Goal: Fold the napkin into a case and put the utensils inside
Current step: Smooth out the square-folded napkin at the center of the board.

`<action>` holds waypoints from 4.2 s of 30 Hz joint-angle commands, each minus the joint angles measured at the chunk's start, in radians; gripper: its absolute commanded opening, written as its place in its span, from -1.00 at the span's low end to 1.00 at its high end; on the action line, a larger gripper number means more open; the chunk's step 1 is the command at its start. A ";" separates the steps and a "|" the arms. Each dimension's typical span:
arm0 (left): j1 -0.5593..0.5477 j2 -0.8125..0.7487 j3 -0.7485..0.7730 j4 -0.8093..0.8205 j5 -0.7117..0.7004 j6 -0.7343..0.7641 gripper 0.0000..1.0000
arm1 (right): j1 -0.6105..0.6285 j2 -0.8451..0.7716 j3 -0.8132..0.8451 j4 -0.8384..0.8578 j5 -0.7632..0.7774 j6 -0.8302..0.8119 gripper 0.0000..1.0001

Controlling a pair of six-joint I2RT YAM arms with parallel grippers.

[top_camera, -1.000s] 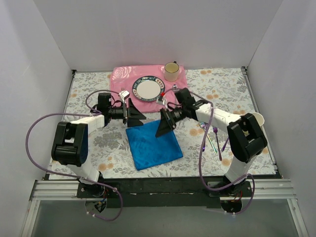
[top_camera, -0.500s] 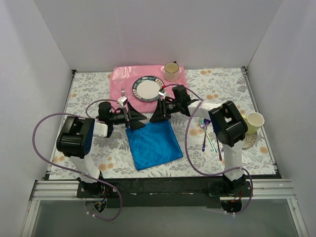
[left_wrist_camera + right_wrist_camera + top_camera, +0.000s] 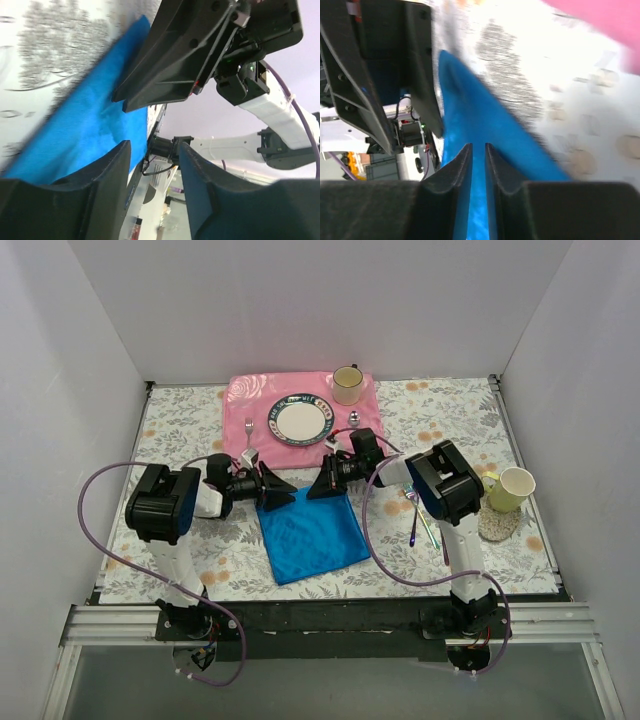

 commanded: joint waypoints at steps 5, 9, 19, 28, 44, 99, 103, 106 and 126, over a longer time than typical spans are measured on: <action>0.055 0.057 0.072 -0.314 -0.103 0.127 -0.64 | -0.038 0.068 -0.043 0.072 -0.027 0.033 -0.88; 0.068 0.068 0.072 -0.375 -0.126 0.153 -0.85 | -0.048 0.062 -0.060 0.068 -0.029 0.031 -0.88; 0.095 0.057 0.080 -0.470 -0.181 0.225 -1.00 | -0.061 -0.014 -0.014 0.023 -0.040 0.014 -0.71; 0.082 0.014 0.089 -0.452 -0.149 0.264 -1.00 | 0.024 -0.075 0.044 0.179 -0.018 0.181 -0.26; 0.079 0.028 0.097 -0.524 -0.199 0.274 -1.00 | 0.044 0.160 0.169 0.201 0.002 0.183 0.14; 0.032 -0.220 0.121 -0.193 -0.024 0.142 -0.60 | -0.101 -0.263 -0.043 0.247 -0.170 0.316 0.97; -0.051 -0.207 0.173 -0.281 -0.076 0.167 -0.63 | -0.079 -0.268 -0.144 0.314 -0.170 0.370 0.97; -0.111 -0.166 0.183 -0.286 -0.104 0.136 -0.80 | -0.068 -0.257 -0.239 0.463 -0.170 0.469 0.97; -0.119 0.055 0.184 -0.511 -0.189 0.227 -1.00 | -0.053 -0.032 -0.293 0.635 -0.196 0.476 0.97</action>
